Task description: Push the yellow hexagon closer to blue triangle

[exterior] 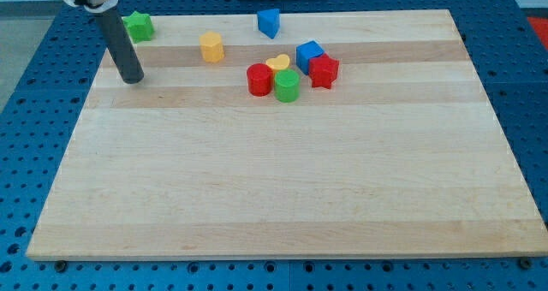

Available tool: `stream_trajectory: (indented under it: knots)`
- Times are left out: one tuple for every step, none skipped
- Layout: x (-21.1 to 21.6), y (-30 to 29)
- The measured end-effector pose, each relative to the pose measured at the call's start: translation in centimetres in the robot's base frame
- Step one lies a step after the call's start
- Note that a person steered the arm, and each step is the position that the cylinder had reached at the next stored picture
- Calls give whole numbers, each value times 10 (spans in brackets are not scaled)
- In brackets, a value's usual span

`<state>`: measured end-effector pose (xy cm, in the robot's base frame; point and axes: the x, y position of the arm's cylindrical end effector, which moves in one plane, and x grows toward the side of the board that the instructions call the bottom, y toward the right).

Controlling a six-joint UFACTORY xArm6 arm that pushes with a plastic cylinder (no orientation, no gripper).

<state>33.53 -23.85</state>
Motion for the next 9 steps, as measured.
stream_trajectory:
  knots:
    - [-25,3]
    - [-42,28]
    - [-45,85]
    - [-45,159]
    - [-44,179]
    - [-44,153]
    - [-57,125]
    - [-77,113]
    - [-84,125]
